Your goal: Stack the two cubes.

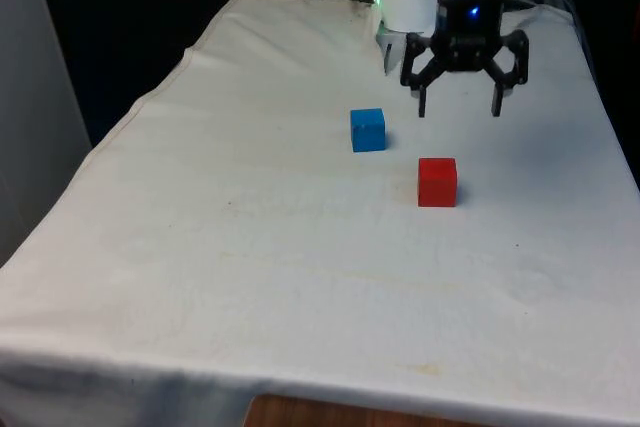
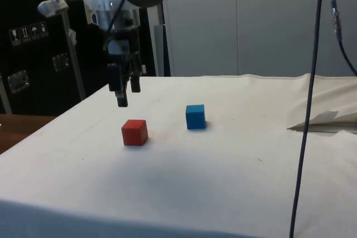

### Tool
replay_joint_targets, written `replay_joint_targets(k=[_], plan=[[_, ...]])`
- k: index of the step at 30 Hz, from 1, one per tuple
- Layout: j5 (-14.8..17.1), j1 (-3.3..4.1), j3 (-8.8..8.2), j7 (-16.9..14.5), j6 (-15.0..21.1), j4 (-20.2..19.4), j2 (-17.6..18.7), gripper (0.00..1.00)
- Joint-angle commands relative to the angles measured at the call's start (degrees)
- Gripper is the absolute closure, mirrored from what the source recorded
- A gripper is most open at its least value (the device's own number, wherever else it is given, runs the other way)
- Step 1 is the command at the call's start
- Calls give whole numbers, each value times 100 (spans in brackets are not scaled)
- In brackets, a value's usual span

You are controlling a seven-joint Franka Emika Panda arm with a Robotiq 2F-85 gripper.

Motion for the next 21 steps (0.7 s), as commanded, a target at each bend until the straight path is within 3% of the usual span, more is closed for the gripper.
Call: replay_joint_targets(k=[1,21], plan=[[6,-17,-6,-29,126,-29,46,0],[6,-52,-149,-63,854,0,762,0]])
